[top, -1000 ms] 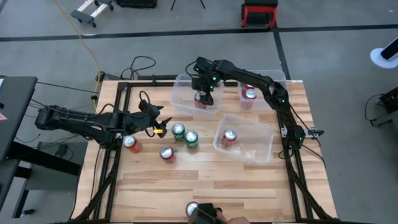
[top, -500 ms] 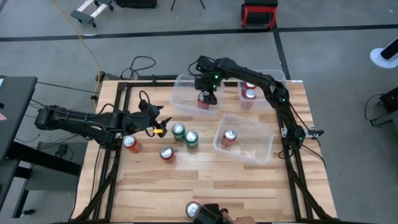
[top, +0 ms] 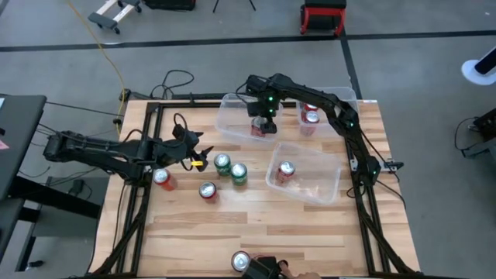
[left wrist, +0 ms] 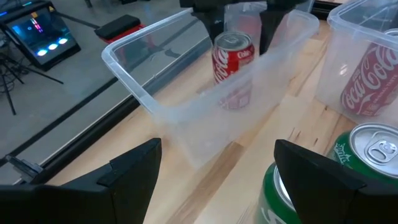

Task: Sort soda cans
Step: Put the top red-white soda can into the bottom transparent bin

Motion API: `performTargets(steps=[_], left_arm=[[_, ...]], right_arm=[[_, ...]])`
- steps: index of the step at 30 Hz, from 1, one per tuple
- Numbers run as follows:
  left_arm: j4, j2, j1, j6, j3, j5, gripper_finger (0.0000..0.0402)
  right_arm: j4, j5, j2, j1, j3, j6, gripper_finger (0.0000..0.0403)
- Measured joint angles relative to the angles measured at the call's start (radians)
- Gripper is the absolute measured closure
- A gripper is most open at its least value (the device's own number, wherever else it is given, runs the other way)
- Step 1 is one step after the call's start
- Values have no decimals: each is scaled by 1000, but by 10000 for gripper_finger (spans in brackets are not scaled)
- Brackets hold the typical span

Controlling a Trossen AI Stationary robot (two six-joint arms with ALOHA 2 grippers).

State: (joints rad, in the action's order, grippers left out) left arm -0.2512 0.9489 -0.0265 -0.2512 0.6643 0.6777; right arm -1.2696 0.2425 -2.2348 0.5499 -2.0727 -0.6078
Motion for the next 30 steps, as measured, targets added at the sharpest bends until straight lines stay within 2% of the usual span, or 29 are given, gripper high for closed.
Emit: performTargets(steps=[4,18,21,26,30], left_arm=[[0,0,0,0,0,0,95],[1,0,0,-8,0,0,95],[1,0,0,-8,0,0,95],[1,0,0,-8,0,0,95],[2,0,0,-8,0,0,95]], right_arm=[[18,6,1,0,0,2,12],[49,16,1,-4,-2,-3,37],[46,16,2,-4,-2,-3,60],[41,16,5,-4,-3,-7,129],[40,15,6,-4,-3,-29,132]])
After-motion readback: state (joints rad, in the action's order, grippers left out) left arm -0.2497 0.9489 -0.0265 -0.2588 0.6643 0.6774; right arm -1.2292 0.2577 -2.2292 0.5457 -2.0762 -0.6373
